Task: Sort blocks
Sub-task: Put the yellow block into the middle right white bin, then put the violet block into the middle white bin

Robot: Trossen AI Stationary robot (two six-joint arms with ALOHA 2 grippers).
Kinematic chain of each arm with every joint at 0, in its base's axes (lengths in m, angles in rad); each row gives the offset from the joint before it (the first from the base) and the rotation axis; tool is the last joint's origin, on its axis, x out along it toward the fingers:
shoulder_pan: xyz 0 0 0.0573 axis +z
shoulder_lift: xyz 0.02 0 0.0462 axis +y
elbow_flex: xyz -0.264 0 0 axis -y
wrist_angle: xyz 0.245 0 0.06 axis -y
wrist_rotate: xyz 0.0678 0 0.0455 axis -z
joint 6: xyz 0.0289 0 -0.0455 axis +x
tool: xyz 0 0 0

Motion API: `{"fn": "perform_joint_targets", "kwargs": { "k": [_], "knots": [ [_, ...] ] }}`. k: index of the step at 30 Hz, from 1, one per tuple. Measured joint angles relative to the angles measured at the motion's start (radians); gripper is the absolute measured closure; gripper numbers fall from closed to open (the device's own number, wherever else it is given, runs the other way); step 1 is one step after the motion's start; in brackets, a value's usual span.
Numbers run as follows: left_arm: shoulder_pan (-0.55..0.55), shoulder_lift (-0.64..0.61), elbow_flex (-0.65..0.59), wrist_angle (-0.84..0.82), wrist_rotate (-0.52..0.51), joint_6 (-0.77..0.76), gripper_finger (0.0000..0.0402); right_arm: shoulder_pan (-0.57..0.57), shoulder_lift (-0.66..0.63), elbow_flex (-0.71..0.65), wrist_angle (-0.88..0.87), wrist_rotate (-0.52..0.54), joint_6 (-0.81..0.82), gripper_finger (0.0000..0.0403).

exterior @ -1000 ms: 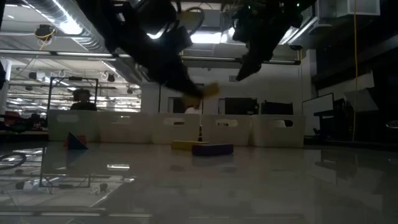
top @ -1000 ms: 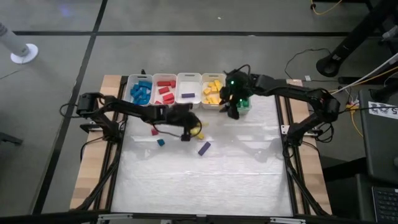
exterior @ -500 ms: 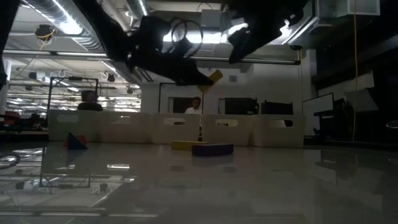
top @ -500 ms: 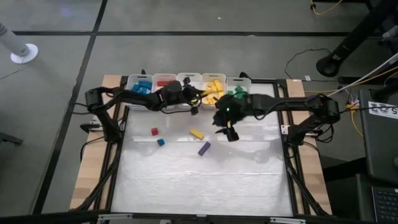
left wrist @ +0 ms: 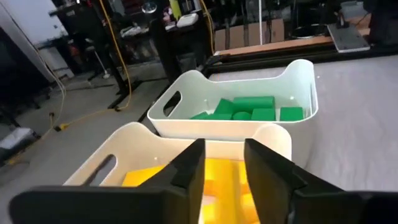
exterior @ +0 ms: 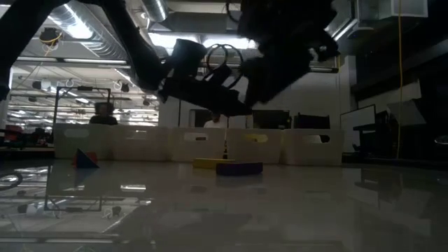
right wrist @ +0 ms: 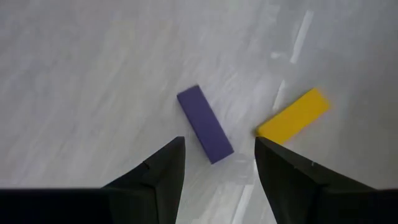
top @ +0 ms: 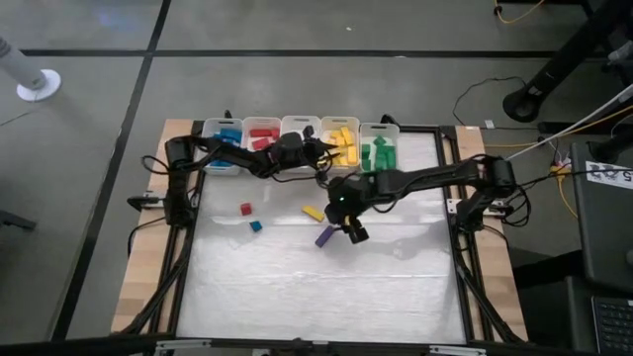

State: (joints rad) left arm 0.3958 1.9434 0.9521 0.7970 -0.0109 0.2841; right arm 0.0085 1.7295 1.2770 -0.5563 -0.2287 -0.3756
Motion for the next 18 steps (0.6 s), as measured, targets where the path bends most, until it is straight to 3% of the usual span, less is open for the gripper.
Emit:
{"fn": "perform_joint_targets", "kwargs": {
  "k": [10, 18],
  "knots": [
    [0.000, -0.043, 0.015, -0.062, -0.006, 0.013, 0.0231, -0.001, 0.107, 0.000, 0.029, 0.001, 0.001, 0.0210],
    [-0.001, -0.237, 0.015, -0.392, -0.063, 0.059, 0.0237, -0.001, 0.150, 0.000, 0.063, 0.001, -0.026, 0.0210]
  ]
}}
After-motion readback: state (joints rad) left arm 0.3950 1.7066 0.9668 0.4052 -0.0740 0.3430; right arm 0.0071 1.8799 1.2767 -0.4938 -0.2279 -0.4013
